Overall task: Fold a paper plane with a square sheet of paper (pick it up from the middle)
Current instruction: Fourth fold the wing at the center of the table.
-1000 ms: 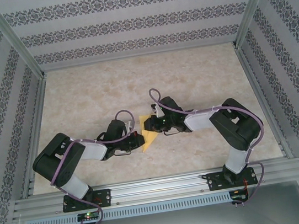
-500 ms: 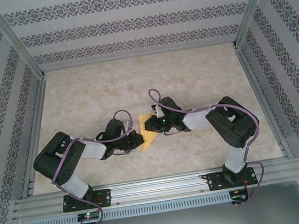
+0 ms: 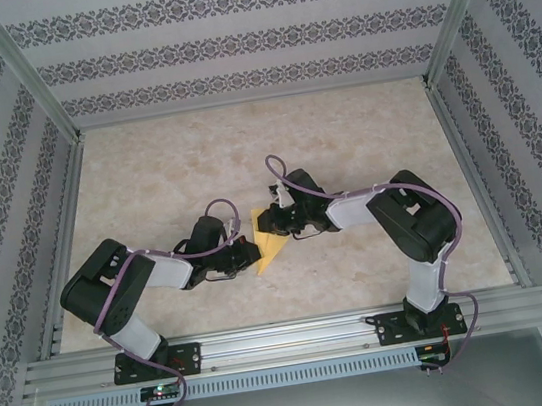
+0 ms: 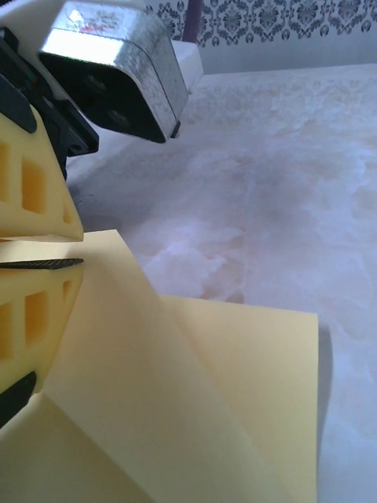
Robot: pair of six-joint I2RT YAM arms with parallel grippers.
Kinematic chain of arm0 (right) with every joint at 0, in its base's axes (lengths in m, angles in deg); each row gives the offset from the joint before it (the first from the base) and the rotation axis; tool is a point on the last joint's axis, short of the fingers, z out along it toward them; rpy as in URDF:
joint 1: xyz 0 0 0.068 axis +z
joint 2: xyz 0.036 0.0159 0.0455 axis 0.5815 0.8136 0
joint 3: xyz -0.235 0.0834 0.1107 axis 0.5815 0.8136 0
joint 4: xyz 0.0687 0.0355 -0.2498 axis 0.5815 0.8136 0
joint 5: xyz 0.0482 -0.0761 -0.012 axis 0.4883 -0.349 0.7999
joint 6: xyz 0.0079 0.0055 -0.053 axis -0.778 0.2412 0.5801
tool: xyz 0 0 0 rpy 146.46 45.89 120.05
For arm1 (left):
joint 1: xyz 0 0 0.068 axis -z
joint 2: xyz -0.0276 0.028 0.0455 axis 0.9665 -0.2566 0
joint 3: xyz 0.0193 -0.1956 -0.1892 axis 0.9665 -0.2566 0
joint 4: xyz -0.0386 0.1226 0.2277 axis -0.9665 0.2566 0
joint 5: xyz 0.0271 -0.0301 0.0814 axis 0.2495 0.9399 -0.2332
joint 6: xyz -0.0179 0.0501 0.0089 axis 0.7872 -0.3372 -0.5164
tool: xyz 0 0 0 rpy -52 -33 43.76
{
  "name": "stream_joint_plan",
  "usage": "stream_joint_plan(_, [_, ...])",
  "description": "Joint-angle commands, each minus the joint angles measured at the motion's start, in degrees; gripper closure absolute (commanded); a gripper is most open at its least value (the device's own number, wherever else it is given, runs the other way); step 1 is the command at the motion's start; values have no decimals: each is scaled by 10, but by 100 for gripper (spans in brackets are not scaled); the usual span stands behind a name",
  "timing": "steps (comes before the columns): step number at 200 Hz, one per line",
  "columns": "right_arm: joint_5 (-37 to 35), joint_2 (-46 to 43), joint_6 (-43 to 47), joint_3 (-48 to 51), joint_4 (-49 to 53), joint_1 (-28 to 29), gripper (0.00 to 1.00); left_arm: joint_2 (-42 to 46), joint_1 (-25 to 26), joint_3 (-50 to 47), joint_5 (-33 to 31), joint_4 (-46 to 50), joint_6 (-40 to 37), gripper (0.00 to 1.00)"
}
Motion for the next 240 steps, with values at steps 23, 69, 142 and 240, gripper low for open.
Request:
stream_joint_plan(23, [-19,25,15,-22,47,2,85,4,-6,-1,-34,93,7,97])
stream_joint_plan(69, [-38,18,16,-15,55,1,86,-2,-6,8,-29,117,-2,97])
stream_joint_plan(142, [-15,-17,6,-1,13,8,84,-29,-9,26,6,117,-2,98])
stream_joint_plan(240, [-51,25,3,-21,55,15,83,-35,-18,31,17,143,-11,98])
